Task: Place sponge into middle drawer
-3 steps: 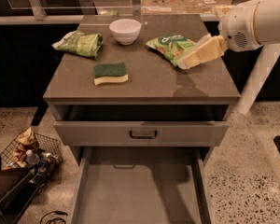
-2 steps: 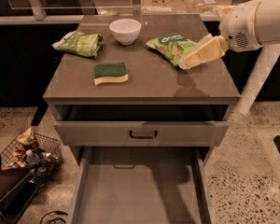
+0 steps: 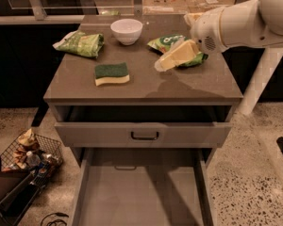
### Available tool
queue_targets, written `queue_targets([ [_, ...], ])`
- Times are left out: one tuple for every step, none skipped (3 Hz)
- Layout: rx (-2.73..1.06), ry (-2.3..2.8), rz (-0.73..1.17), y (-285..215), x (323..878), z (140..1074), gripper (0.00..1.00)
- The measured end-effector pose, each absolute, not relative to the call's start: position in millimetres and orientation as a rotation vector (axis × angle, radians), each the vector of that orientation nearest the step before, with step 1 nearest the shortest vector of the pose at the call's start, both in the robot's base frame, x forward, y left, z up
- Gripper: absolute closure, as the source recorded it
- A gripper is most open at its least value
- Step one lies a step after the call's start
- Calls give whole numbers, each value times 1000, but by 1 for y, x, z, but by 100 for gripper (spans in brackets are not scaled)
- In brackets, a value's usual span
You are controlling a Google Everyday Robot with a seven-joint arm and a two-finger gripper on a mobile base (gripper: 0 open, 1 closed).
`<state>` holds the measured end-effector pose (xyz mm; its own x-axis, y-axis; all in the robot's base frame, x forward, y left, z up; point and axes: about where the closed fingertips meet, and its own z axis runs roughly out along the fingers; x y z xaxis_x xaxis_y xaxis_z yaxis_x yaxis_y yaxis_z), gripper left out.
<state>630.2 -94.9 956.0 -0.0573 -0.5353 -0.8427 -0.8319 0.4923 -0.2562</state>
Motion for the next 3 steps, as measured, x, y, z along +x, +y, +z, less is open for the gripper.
queue_targets([
  [-1189, 1714, 423, -67, 642, 938, 0],
  [-1202, 1682, 494, -31, 656, 907, 0],
  [-1207, 1667, 540, -10, 665, 889, 0],
])
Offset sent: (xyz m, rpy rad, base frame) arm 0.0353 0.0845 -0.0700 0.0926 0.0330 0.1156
